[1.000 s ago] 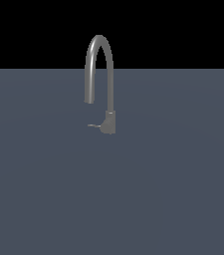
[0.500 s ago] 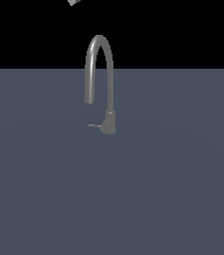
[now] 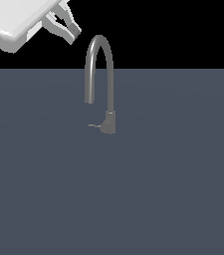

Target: Turn on the faucet by rotating a designated handle.

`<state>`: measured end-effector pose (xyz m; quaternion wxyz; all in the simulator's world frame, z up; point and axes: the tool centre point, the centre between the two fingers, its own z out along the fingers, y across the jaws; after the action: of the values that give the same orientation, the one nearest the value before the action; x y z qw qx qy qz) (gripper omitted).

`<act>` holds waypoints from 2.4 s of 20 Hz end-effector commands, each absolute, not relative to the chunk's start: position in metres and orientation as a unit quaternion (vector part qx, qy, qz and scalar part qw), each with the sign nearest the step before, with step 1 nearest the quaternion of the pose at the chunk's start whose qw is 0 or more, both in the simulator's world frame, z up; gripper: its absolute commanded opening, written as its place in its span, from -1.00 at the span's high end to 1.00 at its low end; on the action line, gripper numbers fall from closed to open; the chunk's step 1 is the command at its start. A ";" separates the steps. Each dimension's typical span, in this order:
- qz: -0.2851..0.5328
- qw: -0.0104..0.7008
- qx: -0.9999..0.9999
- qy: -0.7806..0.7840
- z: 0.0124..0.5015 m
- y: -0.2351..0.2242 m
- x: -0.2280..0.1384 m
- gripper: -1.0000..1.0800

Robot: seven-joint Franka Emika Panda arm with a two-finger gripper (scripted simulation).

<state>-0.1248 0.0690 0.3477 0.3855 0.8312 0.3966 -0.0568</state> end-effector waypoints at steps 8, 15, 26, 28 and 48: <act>-0.062 0.456 0.752 0.471 0.310 0.083 -0.104 1.00; -0.065 0.499 0.693 0.516 0.283 0.090 -0.092 1.00; -0.069 0.558 0.595 0.575 0.242 0.097 -0.076 1.00; -0.069 0.567 0.577 0.584 0.234 0.098 -0.073 1.00; -0.075 0.648 0.373 0.660 0.158 0.095 -0.047 1.00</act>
<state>-0.0490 0.0953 0.1637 0.6426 0.3898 0.6553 -0.0753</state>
